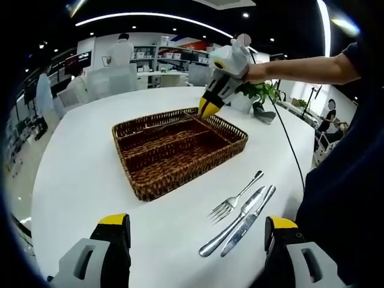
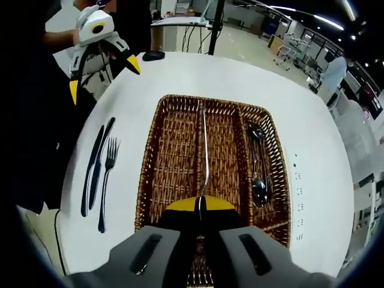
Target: Arrange the knives, forks, and spoons in their matching storage slots by inserting each utensil handle-first until every utensil is classified and aligned in the correct compartment
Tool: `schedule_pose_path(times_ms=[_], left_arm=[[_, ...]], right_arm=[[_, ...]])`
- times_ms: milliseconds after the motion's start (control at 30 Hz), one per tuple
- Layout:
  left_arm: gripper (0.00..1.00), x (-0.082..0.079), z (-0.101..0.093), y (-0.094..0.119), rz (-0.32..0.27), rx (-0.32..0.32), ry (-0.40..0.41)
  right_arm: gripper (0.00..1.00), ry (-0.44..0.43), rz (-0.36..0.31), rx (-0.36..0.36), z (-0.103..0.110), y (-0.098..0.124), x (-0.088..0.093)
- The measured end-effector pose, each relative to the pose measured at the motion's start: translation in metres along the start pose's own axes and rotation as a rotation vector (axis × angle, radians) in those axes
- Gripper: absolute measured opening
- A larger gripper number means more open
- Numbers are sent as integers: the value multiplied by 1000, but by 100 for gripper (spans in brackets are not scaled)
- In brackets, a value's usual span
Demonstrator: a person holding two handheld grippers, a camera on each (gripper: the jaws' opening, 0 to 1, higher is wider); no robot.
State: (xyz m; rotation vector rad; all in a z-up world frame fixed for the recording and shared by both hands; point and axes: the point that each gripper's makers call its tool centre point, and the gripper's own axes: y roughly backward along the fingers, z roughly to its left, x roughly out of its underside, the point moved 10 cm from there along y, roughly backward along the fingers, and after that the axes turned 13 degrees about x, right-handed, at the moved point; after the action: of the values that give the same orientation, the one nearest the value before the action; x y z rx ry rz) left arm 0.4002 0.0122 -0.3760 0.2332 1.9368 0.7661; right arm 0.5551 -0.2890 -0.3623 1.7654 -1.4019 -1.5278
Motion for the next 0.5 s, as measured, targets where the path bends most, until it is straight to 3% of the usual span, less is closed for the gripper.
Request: schedule_pose_path(times_ms=[500], left_arm=[[97,2,3,3,16,-24,33]], right_arm=[[0,-27,36,-49,-7,-38,14]])
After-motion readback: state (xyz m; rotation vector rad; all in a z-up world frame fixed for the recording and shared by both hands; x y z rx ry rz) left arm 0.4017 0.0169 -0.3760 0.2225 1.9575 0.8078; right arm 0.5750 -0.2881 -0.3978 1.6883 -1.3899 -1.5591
